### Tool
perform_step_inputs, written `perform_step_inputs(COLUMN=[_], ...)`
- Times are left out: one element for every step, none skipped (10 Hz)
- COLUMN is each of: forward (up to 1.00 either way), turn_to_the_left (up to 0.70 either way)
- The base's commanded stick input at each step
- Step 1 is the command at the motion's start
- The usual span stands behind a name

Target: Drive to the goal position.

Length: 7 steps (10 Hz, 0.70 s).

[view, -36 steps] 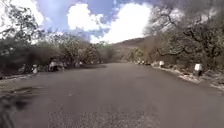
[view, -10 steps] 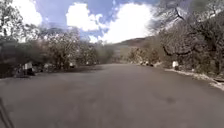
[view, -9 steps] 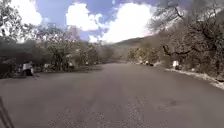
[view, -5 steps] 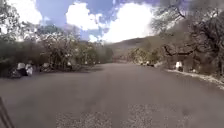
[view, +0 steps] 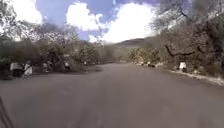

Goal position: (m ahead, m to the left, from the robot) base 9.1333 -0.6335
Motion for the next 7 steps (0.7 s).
perform_step_inputs(forward=[0.7, 0.7, 0.7, 0.7, 0.7, 0.11, 0.04], turn_to_the_left=[0.0, 0.0, 0.0, 0.0, 0.0, 0.0, 0.0])
